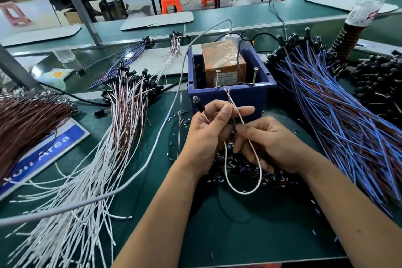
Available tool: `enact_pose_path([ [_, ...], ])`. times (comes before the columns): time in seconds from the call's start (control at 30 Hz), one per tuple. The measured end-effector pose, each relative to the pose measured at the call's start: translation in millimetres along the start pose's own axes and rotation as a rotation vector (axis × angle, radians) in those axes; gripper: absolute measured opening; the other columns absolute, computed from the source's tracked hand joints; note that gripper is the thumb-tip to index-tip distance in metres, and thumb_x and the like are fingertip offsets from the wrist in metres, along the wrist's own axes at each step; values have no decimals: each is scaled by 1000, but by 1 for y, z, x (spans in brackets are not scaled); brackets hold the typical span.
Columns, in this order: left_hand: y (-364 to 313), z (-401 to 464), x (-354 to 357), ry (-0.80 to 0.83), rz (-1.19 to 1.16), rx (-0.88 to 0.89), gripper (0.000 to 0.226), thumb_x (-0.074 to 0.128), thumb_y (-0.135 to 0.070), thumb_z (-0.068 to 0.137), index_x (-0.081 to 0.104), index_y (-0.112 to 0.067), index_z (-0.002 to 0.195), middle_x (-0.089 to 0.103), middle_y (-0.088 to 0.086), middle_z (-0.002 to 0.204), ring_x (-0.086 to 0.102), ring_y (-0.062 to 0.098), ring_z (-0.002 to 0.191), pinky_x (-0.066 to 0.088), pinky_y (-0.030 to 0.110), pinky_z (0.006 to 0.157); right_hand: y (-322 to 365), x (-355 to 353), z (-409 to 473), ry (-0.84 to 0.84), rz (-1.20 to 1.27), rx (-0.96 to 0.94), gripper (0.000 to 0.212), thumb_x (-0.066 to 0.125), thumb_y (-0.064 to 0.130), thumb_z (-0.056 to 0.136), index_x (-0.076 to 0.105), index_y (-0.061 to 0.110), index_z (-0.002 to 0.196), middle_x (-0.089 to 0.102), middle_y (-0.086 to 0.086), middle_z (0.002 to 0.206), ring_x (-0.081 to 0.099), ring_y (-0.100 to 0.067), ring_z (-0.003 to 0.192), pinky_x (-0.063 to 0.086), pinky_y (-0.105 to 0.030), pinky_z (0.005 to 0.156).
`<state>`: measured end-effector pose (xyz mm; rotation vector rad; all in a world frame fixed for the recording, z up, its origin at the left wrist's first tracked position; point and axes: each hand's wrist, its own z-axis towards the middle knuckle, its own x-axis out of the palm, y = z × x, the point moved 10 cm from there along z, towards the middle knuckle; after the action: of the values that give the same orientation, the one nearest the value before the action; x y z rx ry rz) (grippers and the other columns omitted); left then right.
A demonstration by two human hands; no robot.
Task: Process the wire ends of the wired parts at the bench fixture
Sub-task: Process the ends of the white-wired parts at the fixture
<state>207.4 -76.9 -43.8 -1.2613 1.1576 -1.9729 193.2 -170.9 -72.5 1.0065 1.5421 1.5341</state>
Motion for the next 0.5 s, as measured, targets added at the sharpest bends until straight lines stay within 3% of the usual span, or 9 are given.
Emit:
enact_pose_path([
  [0.13,5,2,-6,-14,-10,-41,20,57,-21,103,70,-14,89,75,9,95,71,15,74,58,26,65,4,5,1,13,39,-48,59,61,58,97,73,3,81,54,-13,53,45,-15,32,35,-18,33],
  [0.2,10,3,-7,0,-12,-102,21,56,-23,102,70,-16,87,73,3,86,58,11,60,54,23,57,11,-3,2,-67,88,-118,58,64,65,92,73,7,84,55,-11,56,44,-12,35,34,-18,33],
  [0.27,14,4,-4,54,-50,-153,24,52,-22,104,67,-16,86,67,-1,81,35,4,48,37,15,44,14,-15,3,-171,184,-162,53,61,60,95,74,8,90,57,-10,61,44,-12,37,33,-19,33],
  [0.33,18,4,1,114,-94,-193,25,49,-20,105,65,-14,86,62,0,79,23,2,43,26,12,37,15,-26,3,-266,246,-190,45,57,49,99,72,7,94,58,-9,65,44,-13,40,32,-19,35],
  [0.5,28,1,7,154,-70,-271,22,53,-21,101,64,-13,83,59,3,74,26,-1,40,30,10,37,24,-39,-3,-387,236,-237,22,63,29,94,69,9,89,58,-3,66,41,-8,41,29,-17,35],
])
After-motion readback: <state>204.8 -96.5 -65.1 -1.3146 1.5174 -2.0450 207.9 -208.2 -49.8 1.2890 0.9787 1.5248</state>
